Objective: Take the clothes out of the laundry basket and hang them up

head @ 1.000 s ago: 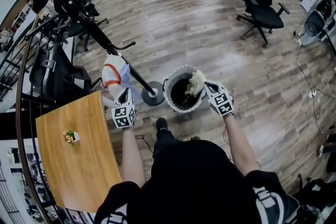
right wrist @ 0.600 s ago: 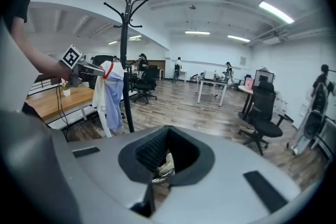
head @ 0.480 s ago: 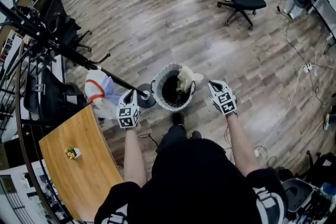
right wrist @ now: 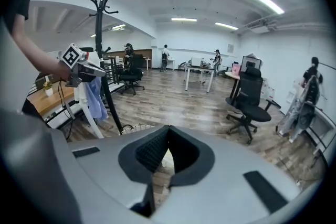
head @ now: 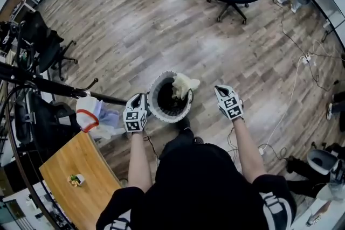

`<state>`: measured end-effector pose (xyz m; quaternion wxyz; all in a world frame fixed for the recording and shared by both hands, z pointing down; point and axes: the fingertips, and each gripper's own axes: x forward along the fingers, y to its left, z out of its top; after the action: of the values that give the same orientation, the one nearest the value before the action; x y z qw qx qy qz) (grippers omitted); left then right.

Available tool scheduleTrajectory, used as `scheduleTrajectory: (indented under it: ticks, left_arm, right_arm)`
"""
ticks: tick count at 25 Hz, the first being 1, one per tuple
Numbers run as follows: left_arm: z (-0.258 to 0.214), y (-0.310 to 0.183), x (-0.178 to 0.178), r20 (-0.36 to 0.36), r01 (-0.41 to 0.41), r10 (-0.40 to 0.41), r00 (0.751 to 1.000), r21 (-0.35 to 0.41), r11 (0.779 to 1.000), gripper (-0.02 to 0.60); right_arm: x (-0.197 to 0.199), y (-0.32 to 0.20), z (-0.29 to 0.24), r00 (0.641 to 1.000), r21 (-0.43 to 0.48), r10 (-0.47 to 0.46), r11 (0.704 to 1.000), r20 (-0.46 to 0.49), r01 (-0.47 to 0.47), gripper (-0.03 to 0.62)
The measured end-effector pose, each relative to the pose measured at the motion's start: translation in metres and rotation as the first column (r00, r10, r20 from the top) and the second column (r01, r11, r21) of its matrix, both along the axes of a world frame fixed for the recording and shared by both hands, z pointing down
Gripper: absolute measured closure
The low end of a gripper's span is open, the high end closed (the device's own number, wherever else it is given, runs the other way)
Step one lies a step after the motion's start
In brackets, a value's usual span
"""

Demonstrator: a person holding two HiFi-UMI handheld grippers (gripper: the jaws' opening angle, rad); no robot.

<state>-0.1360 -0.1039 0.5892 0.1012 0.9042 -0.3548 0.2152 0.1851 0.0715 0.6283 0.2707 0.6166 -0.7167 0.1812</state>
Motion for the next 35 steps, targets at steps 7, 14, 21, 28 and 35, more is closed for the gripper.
scheduleTrajectory:
  ticks: [7, 14, 21, 28, 35]
  left_arm:
    - [0.039, -0.044, 0.031, 0.057, -0.112, 0.116, 0.992, -0.068, 0.991, 0.546]
    - [0.067, -0.054, 0.060, 0.082, -0.191, 0.202, 0.976, -0.120, 0.974, 0.546]
    - [0.112, -0.047, 0.088, 0.126, -0.251, 0.276, 0.953, -0.185, 0.950, 0.545]
    - [0.175, -0.033, 0.119, 0.162, -0.273, 0.317, 0.935, -0.243, 0.931, 0.532]
    - [0.255, -0.026, 0.146, 0.188, -0.297, 0.363, 0.912, -0.307, 0.904, 0.457]
  right_arm:
    - [0.022, -0.040, 0.018, 0.999, -0.042, 0.032, 0.999, -0.021, -0.033, 0.585]
    - [0.026, -0.051, 0.046, 0.999, -0.092, 0.036, 0.995, -0.008, -0.037, 0.585]
    - [0.032, -0.072, 0.086, 1.000, -0.152, -0.023, 0.988, 0.016, 0.025, 0.585]
    - [0.047, -0.086, 0.156, 0.997, -0.208, -0.060, 0.976, 0.055, 0.070, 0.580]
    - [0.044, -0.094, 0.240, 0.988, -0.265, -0.117, 0.954, 0.098, 0.139, 0.565]
